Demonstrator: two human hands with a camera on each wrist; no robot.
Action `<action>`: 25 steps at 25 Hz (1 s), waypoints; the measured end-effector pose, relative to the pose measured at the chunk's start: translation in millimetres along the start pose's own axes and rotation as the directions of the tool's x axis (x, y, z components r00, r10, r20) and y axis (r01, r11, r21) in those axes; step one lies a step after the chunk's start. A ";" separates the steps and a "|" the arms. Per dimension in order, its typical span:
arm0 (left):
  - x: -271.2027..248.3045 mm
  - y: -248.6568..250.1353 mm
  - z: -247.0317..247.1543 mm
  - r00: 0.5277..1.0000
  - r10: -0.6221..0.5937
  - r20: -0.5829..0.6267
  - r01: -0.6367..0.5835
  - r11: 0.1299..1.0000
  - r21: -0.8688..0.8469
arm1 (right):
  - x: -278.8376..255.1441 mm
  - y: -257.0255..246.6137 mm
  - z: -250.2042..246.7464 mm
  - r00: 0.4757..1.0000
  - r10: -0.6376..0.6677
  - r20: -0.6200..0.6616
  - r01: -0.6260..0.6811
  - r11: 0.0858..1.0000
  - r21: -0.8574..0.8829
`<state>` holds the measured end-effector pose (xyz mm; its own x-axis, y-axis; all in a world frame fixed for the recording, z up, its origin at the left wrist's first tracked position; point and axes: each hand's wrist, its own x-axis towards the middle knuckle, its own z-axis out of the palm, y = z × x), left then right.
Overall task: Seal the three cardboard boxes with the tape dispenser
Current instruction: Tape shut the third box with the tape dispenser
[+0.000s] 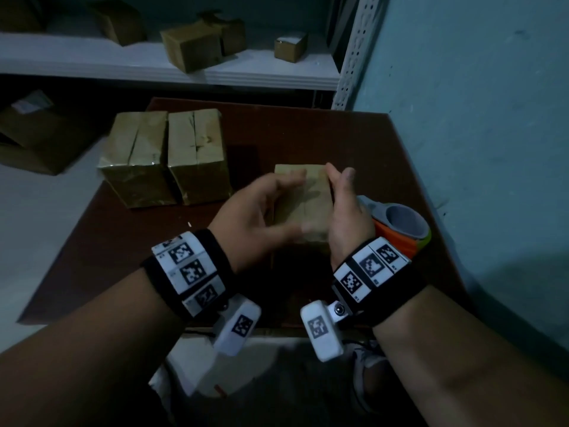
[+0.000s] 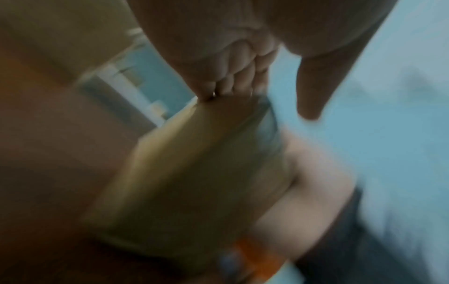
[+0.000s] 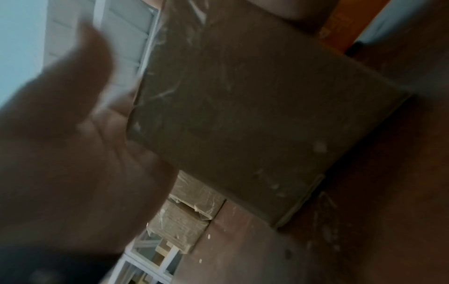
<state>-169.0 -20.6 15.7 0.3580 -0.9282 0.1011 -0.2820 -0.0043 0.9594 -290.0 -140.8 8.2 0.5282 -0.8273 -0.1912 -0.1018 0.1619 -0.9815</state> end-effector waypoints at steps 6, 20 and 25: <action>11.5 10.3 3.9 0.899 -0.355 -0.257 0.224 0.876 -0.427 | 2.9 9.6 -0.5 0.997 -0.069 -0.026 0.067 0.995 -0.067; 14.4 -32.0 26.0 0.934 -0.335 -0.127 0.264 0.883 -0.388 | 9.8 17.1 5.8 0.998 -0.057 0.003 0.057 0.998 -0.037; 14.8 -32.9 26.8 0.942 -0.319 -0.103 0.252 0.876 -0.412 | 6.7 14.0 3.8 1.000 -0.020 0.019 0.020 0.999 -0.036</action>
<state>-178.3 -44.2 -21.5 0.5189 -0.8348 -0.1840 0.2096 -0.0844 0.9741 -284.7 -142.0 -6.8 0.5463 -0.8198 -0.1717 -0.1211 0.1256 -0.9847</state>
